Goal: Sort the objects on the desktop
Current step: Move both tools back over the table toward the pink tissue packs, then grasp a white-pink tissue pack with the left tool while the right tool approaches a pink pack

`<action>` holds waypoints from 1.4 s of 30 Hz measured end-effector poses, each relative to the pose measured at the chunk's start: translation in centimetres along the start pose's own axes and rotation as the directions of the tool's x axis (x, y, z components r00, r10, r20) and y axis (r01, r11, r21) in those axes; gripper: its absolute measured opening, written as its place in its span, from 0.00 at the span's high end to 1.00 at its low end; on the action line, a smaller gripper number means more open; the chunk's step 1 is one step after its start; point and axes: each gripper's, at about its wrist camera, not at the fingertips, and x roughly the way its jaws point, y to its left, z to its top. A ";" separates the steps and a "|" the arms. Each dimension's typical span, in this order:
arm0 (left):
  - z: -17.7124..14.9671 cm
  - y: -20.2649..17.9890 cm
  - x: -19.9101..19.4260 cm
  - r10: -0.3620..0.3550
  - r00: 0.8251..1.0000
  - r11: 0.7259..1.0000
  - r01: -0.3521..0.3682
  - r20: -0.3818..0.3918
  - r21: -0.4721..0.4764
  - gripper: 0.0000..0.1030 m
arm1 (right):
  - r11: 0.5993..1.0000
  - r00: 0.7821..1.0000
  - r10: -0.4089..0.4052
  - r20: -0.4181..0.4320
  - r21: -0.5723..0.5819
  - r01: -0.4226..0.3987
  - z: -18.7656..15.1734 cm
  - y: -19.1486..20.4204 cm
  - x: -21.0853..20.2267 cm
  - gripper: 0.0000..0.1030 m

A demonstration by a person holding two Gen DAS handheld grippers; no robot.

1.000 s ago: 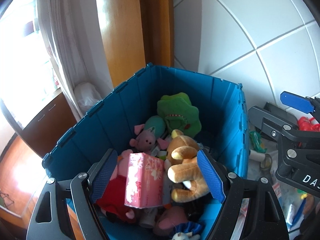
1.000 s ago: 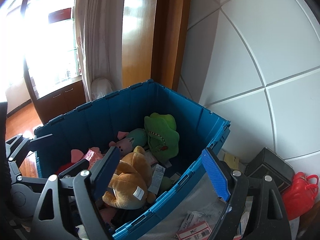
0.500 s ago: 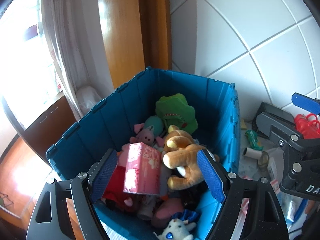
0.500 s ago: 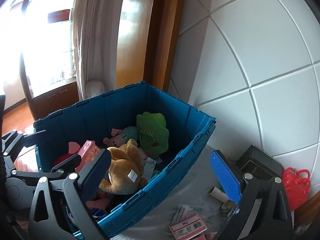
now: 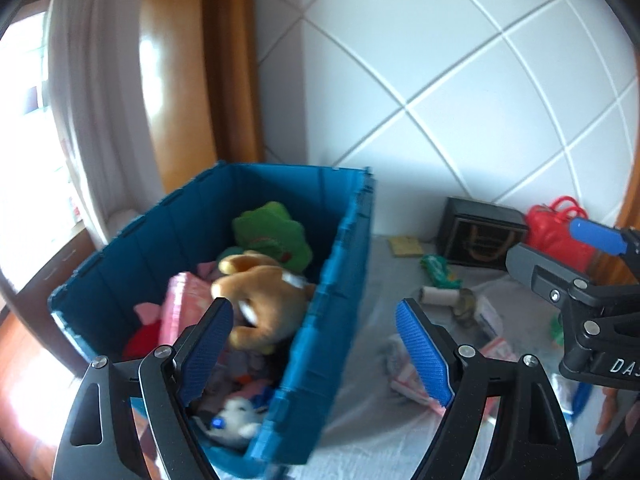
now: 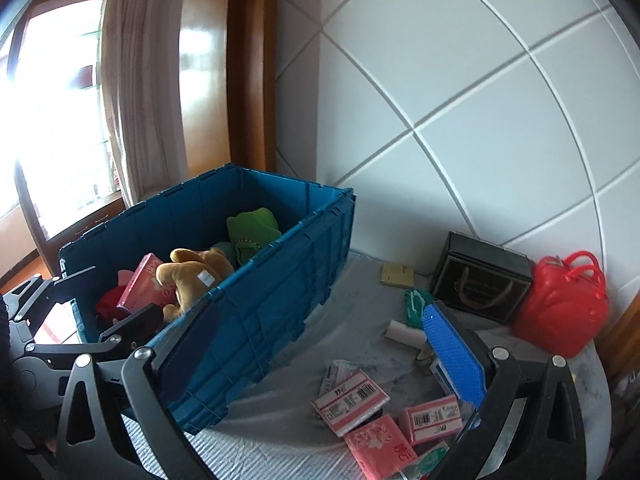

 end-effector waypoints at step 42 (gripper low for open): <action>-17.0 -17.0 22.8 -0.094 0.890 0.951 0.212 -0.446 0.223 0.18 | 0.904 0.835 -0.037 -0.549 0.337 0.262 -26.8 -20.9 9.7 0.00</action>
